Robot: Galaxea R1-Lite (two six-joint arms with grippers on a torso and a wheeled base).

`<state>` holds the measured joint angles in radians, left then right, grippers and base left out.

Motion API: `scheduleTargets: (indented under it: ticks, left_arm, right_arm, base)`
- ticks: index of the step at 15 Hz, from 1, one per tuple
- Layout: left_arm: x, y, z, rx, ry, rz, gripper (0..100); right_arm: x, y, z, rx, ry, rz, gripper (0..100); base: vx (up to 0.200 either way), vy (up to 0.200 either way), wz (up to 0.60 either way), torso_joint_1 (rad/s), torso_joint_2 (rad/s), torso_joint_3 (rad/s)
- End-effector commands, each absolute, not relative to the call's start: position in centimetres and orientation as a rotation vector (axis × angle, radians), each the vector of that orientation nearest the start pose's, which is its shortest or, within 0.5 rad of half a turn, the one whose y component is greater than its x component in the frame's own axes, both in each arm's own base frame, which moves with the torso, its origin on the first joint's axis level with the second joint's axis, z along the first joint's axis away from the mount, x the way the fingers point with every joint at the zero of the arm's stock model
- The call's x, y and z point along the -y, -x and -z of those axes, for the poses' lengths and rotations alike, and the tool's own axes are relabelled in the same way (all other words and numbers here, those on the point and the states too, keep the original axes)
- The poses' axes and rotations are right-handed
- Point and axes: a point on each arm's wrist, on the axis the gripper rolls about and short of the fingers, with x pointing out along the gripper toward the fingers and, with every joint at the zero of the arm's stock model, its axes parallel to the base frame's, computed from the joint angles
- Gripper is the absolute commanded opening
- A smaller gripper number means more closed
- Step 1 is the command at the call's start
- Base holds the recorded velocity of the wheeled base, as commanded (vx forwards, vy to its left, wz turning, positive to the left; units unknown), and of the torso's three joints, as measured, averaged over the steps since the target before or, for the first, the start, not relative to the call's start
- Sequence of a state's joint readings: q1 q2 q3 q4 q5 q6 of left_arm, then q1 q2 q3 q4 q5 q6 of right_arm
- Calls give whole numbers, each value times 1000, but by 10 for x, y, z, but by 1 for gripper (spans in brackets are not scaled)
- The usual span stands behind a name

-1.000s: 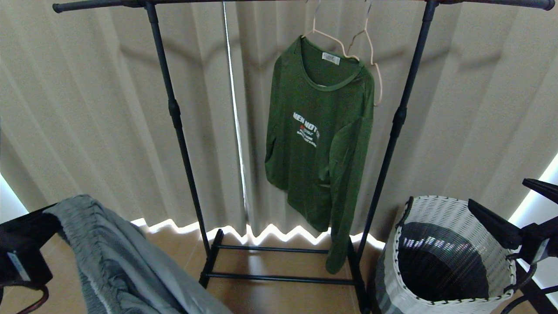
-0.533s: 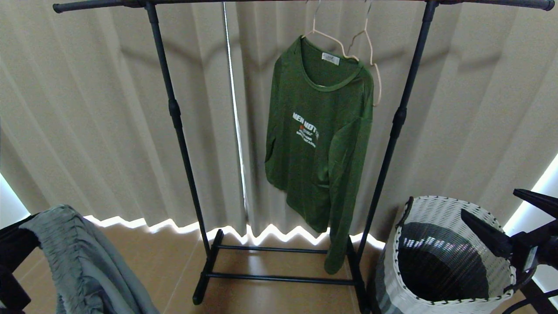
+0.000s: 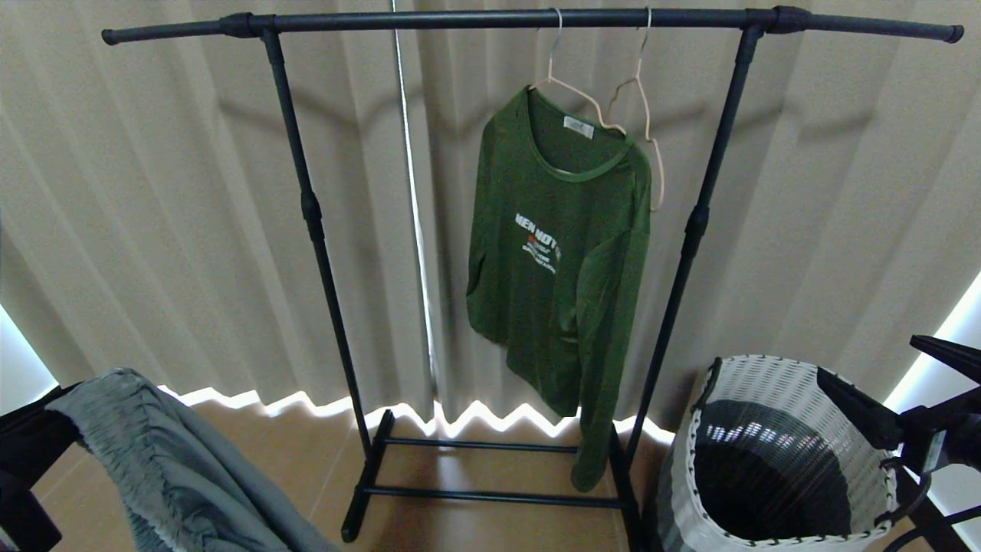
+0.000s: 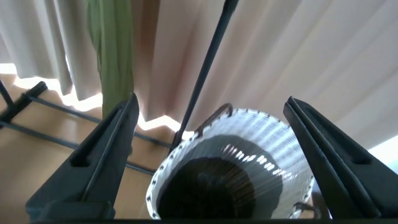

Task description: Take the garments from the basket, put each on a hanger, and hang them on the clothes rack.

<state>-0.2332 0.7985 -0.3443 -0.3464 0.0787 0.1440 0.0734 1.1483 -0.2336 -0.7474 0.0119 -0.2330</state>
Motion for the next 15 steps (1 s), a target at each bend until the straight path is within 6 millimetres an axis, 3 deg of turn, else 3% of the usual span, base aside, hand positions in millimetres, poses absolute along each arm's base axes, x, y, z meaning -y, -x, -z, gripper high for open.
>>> scheduleTargets:
  ticks: [1,15]
  left_arm:
    - [18,-84,-193,-115,-165,162,0]
    - [19,-88,-189,-142,-165,167,0]
  right_arm:
    - [-10,-144,-164,-157,237,-97,100]
    - [-10,-142,-167,-103,234,-96,100]
  base:
    - [0,0,0,85,-422,-339]
    - [0,0,0,147,-452,-309]
